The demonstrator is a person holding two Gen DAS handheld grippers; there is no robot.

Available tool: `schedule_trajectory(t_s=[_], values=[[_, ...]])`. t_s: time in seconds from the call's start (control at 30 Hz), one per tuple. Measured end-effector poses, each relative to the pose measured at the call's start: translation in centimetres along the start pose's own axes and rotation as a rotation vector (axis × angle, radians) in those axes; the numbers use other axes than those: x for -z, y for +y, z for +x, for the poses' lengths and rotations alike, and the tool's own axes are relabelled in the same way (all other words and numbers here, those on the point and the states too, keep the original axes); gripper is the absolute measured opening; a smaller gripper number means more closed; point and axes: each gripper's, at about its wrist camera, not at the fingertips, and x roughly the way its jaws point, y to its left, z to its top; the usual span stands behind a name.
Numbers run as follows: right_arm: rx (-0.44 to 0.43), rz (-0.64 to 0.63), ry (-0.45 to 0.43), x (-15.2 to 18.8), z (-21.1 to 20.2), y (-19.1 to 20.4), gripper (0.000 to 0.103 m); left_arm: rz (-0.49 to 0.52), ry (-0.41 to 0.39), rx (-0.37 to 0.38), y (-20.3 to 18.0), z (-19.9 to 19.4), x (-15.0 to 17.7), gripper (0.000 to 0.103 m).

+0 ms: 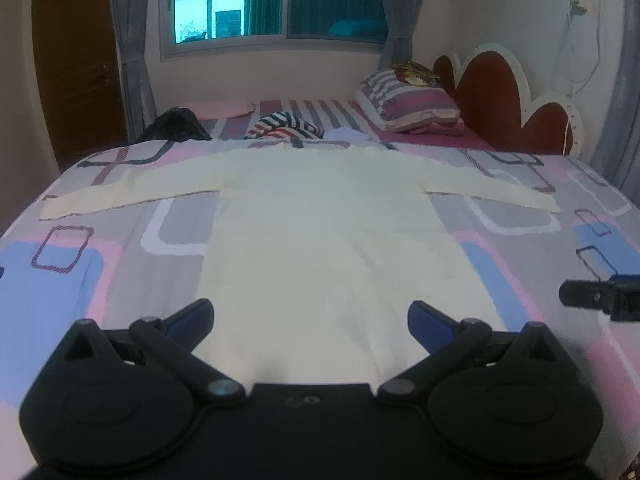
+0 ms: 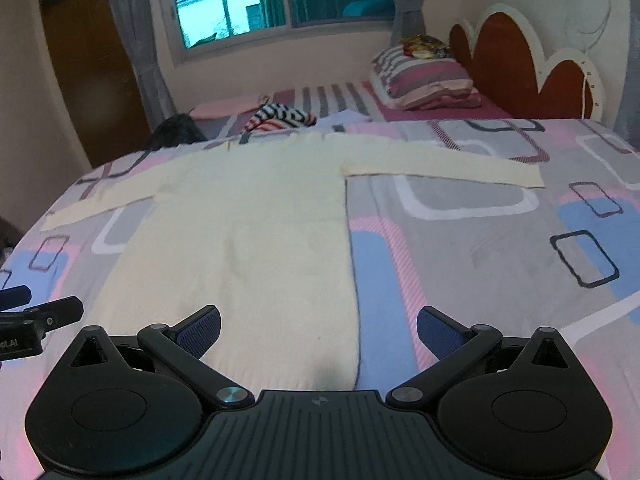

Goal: Fold small clothes

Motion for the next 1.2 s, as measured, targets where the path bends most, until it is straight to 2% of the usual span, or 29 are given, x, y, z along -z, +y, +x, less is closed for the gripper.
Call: schedule_trajectory(t_s=[0.2, 0.33, 0.47, 0.7, 0.8, 0.9, 0.93, 1.0, 1.1, 1.2], values=[[0.033, -0.001, -0.037, -1.4, -0.6, 0.3, 0.103, -0.009, -0.051, -0.023, -0.6, -0.5, -1.5, 0.102], [0.078, 0.037, -0.091, -3.1, -0.4, -1.1, 0.103, -0.046, -0.036, 0.05, 0.0, 0.4, -2.2, 0.102], [0.097, 0.059, -0.12, -4.8, 0.1, -2.6, 0.103, -0.09, -0.024, 0.05, 0.8, 1.7, -2.9, 0.103], [0.12, 0.111, -0.169, -7.6, 2.7, -6.0, 0.103, -0.188, -0.035, 0.068, 2.4, 3.9, -5.1, 0.103], [0.119, 0.122, -0.189, -8.8, 4.1, -7.5, 0.103, -0.159, -0.004, 0.073, 1.7, 5.9, -6.2, 0.103], [0.124, 0.149, -0.243, -9.9, 5.9, -9.7, 0.103, -0.177, 0.015, 0.137, 1.1, 8.1, -6.9, 0.103], [0.131, 0.155, -0.263, -10.2, 6.4, -10.2, 0.103, -0.183, 0.005, 0.135, 0.8, 8.7, -7.0, 0.103], [0.166, 0.162, -0.29, -10.9, 8.0, -11.8, 0.103, -0.139, -0.023, 0.07, -0.3, 9.8, -7.1, 0.103], [0.122, 0.227, -0.232, -12.1, 11.1, -15.2, 0.103, -0.093, -0.003, 0.0, -1.5, 12.1, -7.5, 0.103], [0.157, 0.272, -0.226, -13.4, 14.1, -19.2, 0.103, -0.085, 0.015, -0.061, -1.7, 14.7, -8.1, 0.103]])
